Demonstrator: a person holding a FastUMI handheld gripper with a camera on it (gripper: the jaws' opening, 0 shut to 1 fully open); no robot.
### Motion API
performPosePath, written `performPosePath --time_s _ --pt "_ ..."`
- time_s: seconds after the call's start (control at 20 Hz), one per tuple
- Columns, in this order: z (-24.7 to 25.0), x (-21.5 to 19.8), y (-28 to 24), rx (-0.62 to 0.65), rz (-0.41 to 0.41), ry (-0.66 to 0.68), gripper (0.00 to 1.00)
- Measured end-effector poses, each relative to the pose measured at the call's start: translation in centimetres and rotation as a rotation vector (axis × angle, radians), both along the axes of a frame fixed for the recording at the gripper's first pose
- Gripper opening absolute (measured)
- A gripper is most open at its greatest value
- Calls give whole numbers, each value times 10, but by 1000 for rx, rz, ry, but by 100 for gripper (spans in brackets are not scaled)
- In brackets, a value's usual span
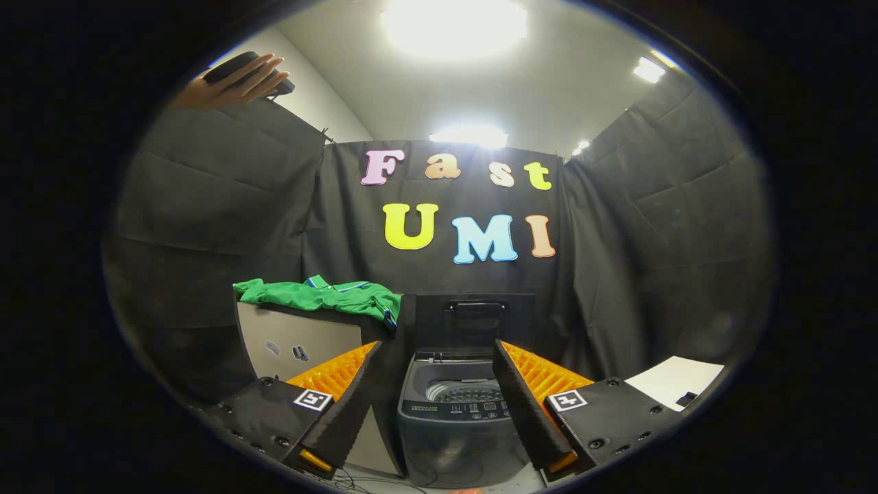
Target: Put the clothes into the washing machine and then close the washing machine lid.
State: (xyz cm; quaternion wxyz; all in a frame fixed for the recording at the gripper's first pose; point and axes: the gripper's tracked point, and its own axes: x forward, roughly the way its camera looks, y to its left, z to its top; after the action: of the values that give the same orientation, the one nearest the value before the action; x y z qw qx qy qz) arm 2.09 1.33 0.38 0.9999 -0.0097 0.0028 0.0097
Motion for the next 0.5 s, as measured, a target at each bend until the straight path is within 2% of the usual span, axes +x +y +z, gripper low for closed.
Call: performPosePath --time_s 0.3,0.5 --pt "4 13 3 -10 19 3 98" --pt "26 38 22 -14 88 5 98"
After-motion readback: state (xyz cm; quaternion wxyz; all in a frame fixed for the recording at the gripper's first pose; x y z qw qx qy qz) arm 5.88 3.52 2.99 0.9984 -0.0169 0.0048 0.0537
